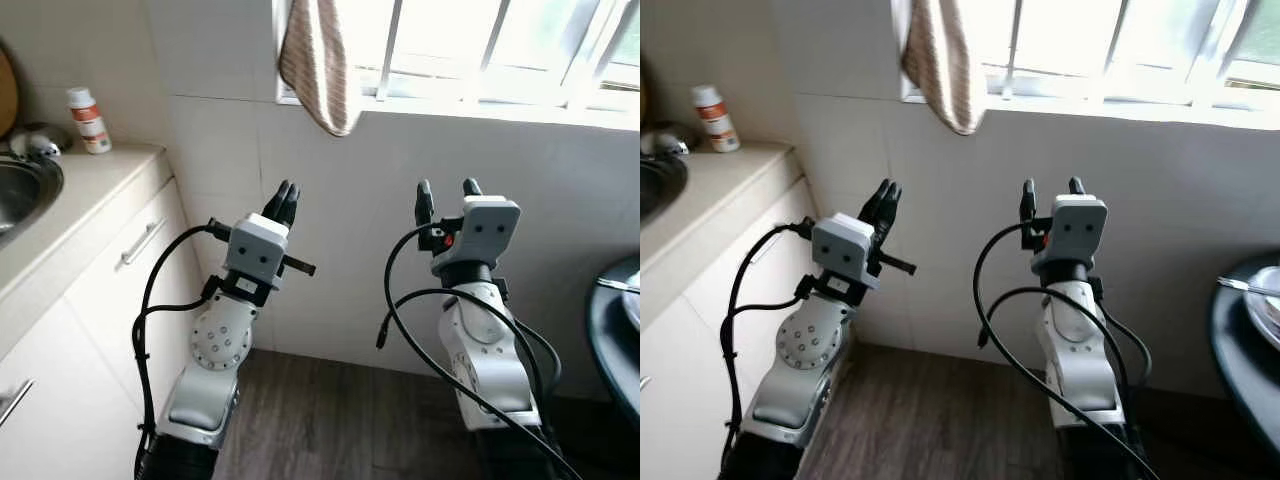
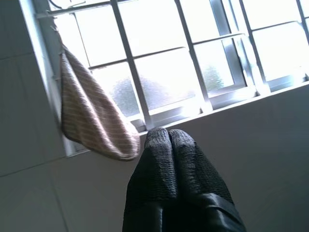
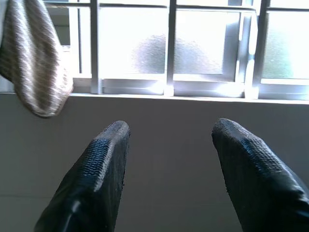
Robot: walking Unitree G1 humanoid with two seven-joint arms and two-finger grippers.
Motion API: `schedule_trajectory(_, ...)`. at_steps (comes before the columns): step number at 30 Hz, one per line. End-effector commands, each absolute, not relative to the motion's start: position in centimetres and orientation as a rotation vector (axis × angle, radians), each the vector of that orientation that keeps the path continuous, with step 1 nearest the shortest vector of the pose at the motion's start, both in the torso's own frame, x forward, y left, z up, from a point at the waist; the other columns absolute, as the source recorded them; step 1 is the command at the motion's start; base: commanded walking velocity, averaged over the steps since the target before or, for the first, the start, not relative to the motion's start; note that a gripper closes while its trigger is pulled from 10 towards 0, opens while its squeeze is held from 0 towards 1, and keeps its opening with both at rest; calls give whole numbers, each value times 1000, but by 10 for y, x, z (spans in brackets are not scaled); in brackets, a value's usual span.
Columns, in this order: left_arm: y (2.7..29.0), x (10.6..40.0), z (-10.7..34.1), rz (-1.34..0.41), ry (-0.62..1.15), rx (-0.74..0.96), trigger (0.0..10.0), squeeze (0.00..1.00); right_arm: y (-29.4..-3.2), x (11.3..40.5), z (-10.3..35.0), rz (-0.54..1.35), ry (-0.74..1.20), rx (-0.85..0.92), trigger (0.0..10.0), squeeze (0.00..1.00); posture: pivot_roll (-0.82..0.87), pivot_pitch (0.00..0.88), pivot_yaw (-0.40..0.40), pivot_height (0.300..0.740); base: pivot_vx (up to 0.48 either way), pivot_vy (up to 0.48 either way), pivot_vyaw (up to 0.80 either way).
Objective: Kitchen organization
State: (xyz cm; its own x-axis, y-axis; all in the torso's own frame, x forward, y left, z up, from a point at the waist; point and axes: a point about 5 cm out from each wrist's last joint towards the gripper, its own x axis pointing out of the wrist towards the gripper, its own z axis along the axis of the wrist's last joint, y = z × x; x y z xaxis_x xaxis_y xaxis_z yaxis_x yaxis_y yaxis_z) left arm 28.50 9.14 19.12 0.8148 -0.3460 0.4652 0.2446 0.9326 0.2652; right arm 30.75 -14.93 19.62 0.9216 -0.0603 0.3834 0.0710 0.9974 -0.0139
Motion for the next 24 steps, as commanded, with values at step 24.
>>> schedule_trajectory(24, 95, 287, 170, -332, -419, 268, 10000, 0, -148, 311, 185, -61, -297, -57, 10000, 0, 86, 0, 13, 740, 0, -24, -723)
